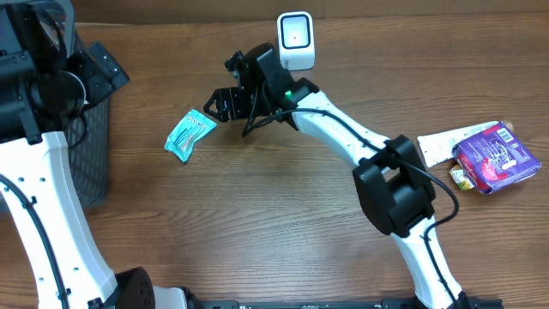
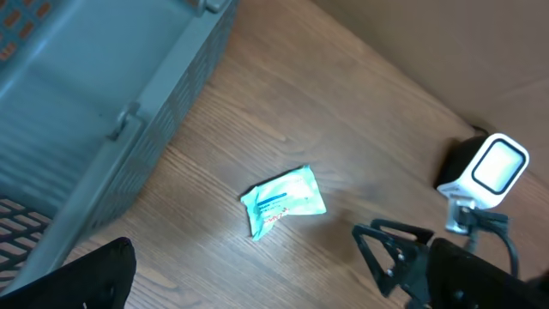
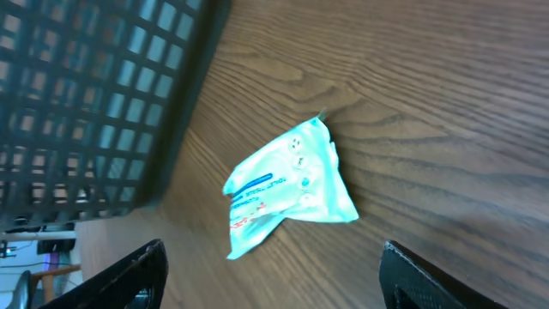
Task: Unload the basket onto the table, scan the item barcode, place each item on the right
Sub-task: 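Move the right gripper to the mint-green wipes pack and grasp it, then lift the wipes pack up to the white scanner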
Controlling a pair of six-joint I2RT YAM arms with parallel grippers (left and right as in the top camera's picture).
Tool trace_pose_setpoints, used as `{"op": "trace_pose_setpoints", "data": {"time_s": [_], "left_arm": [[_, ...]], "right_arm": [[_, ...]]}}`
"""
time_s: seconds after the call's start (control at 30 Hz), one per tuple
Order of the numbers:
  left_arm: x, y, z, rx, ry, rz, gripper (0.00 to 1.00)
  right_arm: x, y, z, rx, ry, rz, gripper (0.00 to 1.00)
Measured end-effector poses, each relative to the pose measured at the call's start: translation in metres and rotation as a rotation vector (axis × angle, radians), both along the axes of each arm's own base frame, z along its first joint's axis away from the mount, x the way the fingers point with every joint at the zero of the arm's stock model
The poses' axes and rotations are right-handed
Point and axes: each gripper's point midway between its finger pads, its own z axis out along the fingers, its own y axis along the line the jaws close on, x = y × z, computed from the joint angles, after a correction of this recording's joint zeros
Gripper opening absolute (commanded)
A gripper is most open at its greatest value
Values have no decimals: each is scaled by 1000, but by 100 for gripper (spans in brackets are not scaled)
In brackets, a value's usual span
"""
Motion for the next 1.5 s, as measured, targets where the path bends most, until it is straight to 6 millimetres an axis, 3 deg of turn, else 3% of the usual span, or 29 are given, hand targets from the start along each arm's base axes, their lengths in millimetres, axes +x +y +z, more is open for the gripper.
{"op": "trace_pose_setpoints", "data": {"time_s": [0.23, 0.47, 0.73, 0.97, 1.23, 1.47, 1.5], "left_arm": [[14, 4, -23, -17, 62, 0, 100], [32, 1, -67, -51, 193, -19, 100], [47, -5, -103, -73, 290, -42, 100], [52, -11, -107, -71, 294, -60, 100], [55, -19, -107, -67, 291, -79, 100], [56, -24, -107, -65, 289, -91, 100], [56, -24, -107, -65, 290, -91, 100]], "right_arm": [[-5, 19, -25, 7, -15, 27, 76], [-14, 42, -58, 33, -8, 60, 69], [-2, 40, -81, 21, 14, -21, 70], [9, 41, -76, 34, -20, -67, 69], [9, 50, -84, 55, -29, -74, 53], [-2, 65, -91, -13, -74, -122, 45], [-4, 67, -93, -34, -86, -136, 40]]}}
